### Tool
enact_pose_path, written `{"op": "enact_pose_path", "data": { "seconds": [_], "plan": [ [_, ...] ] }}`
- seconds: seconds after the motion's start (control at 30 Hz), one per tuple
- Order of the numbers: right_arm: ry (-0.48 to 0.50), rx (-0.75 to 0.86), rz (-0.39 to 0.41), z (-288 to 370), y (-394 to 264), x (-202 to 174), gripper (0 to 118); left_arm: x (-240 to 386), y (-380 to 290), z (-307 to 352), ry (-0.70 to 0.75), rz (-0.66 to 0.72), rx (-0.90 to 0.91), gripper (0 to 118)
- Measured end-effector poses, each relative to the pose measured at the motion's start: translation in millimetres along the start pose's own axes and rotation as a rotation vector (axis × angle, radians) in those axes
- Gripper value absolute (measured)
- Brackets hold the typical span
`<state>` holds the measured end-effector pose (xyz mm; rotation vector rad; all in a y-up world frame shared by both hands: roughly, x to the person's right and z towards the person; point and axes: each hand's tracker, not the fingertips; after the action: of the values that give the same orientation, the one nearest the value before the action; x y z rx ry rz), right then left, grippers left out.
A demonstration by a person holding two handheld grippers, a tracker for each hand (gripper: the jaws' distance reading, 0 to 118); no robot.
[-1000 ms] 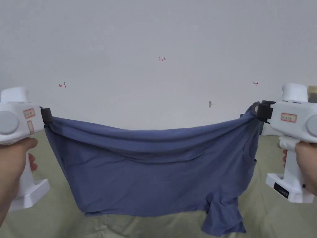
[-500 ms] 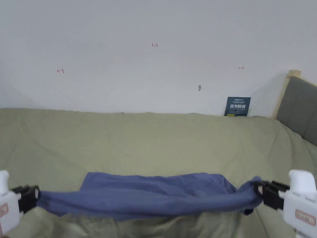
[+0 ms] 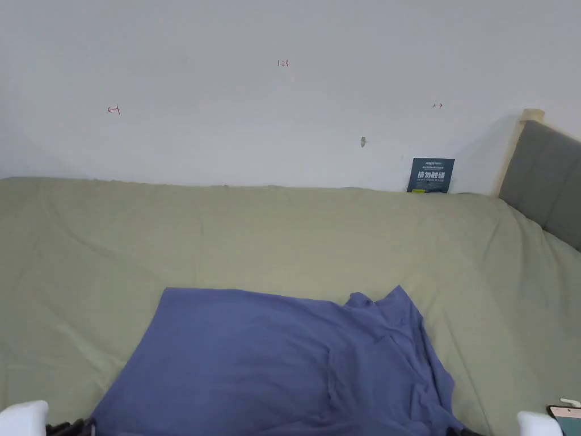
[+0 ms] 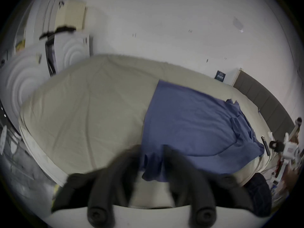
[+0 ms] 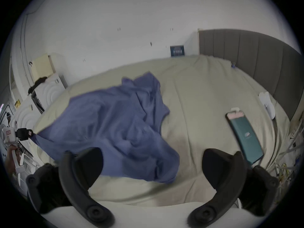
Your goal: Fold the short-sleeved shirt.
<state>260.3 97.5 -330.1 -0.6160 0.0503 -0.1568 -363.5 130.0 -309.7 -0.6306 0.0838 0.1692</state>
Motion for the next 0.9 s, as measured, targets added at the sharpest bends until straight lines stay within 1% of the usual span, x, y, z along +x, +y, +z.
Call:
{"op": "enact_pose_path", "data": {
  "seconds": [0.03, 0.07, 0.1, 0.13, 0.17, 0.2, 0.23, 0.27, 0.3, 0.33, 0.37, 0.4, 0.43, 0.47, 0.5, 0.53, 0.57, 0.6, 0.63, 0.67, 0.7, 0.73, 0.77, 0.8, 0.83, 0.9],
  "plan": [
    [0.010, 0.059, -0.003, 13.7, 3.8, -2.3, 118, 2.7, 1.1, 11.5, 0.003, -0.004, 0.033, 58],
    [0.038, 0.076, -0.017, 27.8, 8.3, -6.8, 118, 6.6, 2.1, 26.0, 0.000, -0.007, 0.074, 76],
    [0.052, 0.100, -0.017, 42.2, 11.1, -12.2, 118, 15.0, 2.3, 46.3, -0.022, -0.024, 0.116, 86],
    [0.055, 0.128, -0.013, 53.6, 12.1, -17.1, 118, 23.3, 2.5, 61.8, -0.029, -0.047, 0.150, 88],
    [0.050, 0.168, -0.004, 78.8, 15.8, -32.9, 118, 28.9, 1.3, 73.9, -0.027, -0.077, 0.181, 89],
    [0.052, 0.189, 0.003, 91.2, 15.2, -39.5, 118, 32.8, -1.0, 82.4, -0.034, -0.109, 0.203, 89],
    [0.058, 0.180, 0.012, 99.5, 13.7, -44.6, 118, 35.9, -3.1, 88.8, -0.030, -0.137, 0.207, 88],
    [0.049, 0.180, 0.021, 107.3, 11.0, -51.1, 115, 35.3, -6.7, 92.7, -0.009, -0.148, 0.205, 88],
    [0.047, 0.189, 0.025, 116.8, 9.1, -60.4, 97, 36.2, -8.9, 96.4, -0.004, -0.146, 0.205, 82],
    [0.037, 0.202, 0.034, 123.2, 5.4, -66.1, 60, 34.1, -10.2, 99.5, -0.018, -0.143, 0.198, 64],
    [0.016, 0.200, 0.047, 125.7, 2.5, -71.5, 10, 29.6, -10.2, 97.4, -0.040, -0.139, 0.170, 29],
    [-0.025, 0.186, 0.062, 124.6, -0.6, -76.2, 0, 26.6, -10.9, 92.6, -0.032, -0.130, 0.111, 0],
    [0.000, 0.194, 0.057, 125.9, -4.3, -78.9, 0, 24.2, -13.1, 89.1, 0.019, -0.136, 0.046, 0],
    [0.065, 0.158, 0.062, 125.5, -5.5, -80.3, 0, 19.6, -14.2, 85.5, -0.002, -0.129, 0.047, 0],
    [0.066, 0.146, 0.065, 125.3, -6.5, -82.6, 0, 15.2, -15.7, 83.6, -0.016, -0.130, 0.041, 0],
    [0.036, 0.156, 0.081, 125.3, -9.3, -87.2, 0, 13.5, -15.3, 78.7, -0.003, -0.139, 0.019, 0],
    [0.039, 0.156, 0.108, 120.0, -11.8, -84.2, 0, 9.4, -16.5, 73.3, 0.032, -0.157, -0.020, 0],
    [0.044, 0.145, 0.125, 118.1, -12.4, -85.0, 0, 4.9, -18.3, 68.4, 0.037, -0.175, -0.040, 0],
    [0.038, 0.134, 0.127, 115.9, -12.8, -85.9, 0, -0.9, -21.0, 62.5, 0.034, -0.176, -0.037, 1],
    [0.038, 0.130, 0.124, 113.2, -13.3, -84.7, 0, -9.1, -23.1, 51.9, 0.024, -0.179, -0.074, 11],
    [0.041, 0.124, 0.120, 111.0, -13.3, -82.9, 0, -13.3, -25.3, 44.2, 0.019, -0.176, -0.100, 55],
    [0.042, 0.114, 0.109, 109.2, -13.7, -82.4, 0, -18.9, -28.0, 34.6, 0.009, -0.183, -0.135, 92],
    [0.043, 0.109, 0.100, 107.8, -14.5, -81.8, 0, -22.8, -30.9, 21.4, 0.000, -0.191, -0.177, 100],
    [0.043, 0.104, 0.093, 105.9, -15.1, -79.8, 0, -29.6, -36.2, 8.1, 0.012, -0.215, -0.207, 99],
    [0.042, 0.099, 0.089, 104.1, -15.4, -77.5, 0, -30.4, -39.1, 2.1, 0.015, -0.227, -0.180, 99],
    [0.040, 0.090, 0.083, 103.6, -16.1, -76.9, 0, -31.3, -42.8, -15.4, 0.043, -0.264, -0.220, 99]
  ]
}}
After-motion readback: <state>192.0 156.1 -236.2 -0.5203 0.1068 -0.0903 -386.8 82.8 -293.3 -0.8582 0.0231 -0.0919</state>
